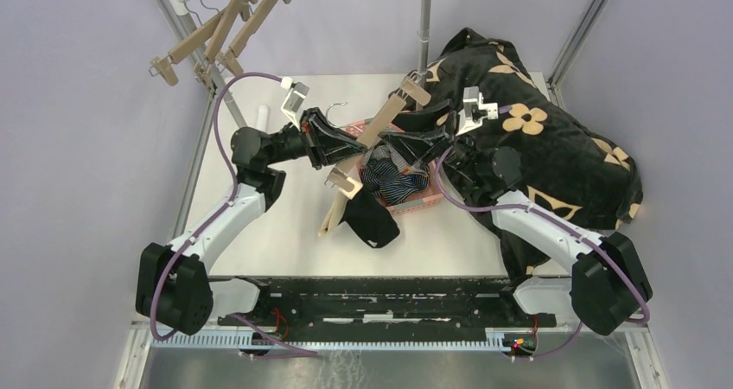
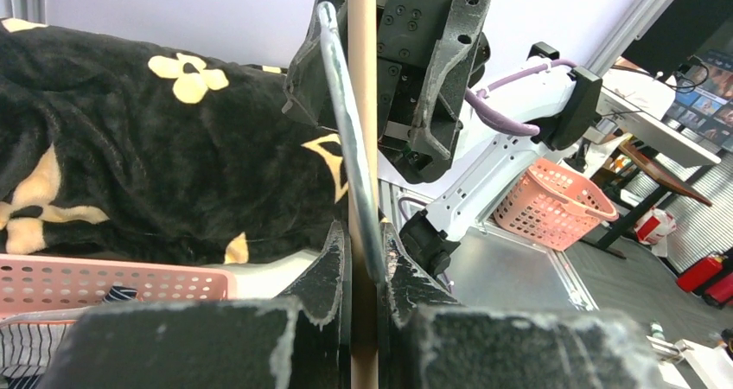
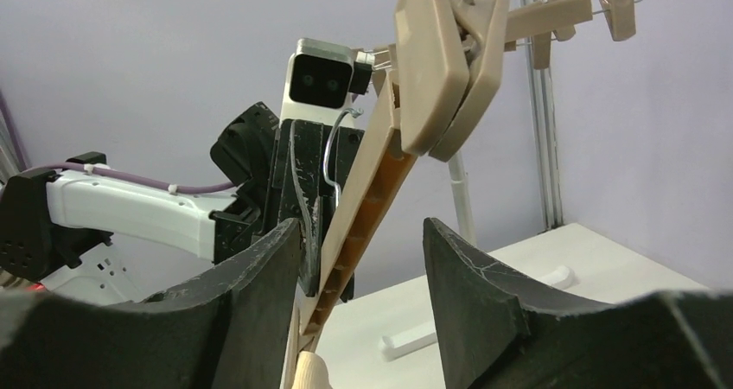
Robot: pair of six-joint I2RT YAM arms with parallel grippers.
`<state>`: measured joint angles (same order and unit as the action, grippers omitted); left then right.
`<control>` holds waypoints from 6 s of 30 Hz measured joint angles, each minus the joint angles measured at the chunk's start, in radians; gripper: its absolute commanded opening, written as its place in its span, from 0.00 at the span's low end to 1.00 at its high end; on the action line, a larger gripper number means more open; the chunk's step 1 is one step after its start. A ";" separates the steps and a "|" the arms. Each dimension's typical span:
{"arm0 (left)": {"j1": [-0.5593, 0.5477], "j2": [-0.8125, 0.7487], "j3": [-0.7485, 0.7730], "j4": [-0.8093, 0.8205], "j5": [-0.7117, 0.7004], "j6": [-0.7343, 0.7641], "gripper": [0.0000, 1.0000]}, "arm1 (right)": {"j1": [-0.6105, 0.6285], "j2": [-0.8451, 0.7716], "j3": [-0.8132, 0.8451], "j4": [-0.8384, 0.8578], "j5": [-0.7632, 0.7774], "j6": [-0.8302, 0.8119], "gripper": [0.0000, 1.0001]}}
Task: Remove the underwear clipped to the hanger
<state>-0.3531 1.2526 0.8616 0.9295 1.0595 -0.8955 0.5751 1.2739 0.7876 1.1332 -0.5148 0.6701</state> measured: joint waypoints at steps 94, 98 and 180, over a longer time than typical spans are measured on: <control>-0.006 -0.087 -0.098 -0.202 0.005 0.318 0.03 | 0.027 -0.086 0.084 -0.180 0.023 -0.072 0.01; -0.006 -0.056 -0.098 -0.122 0.025 0.256 0.12 | 0.025 -0.086 0.084 -0.176 0.024 -0.069 0.01; -0.054 -0.001 0.841 -1.570 -0.692 0.636 0.03 | 0.290 -0.284 0.030 -0.850 0.454 -0.533 0.57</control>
<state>-0.4072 1.2518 1.7027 -0.6407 0.3672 -0.2600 0.8650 0.9901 0.8173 0.2832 -0.0608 0.1375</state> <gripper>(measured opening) 0.132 0.585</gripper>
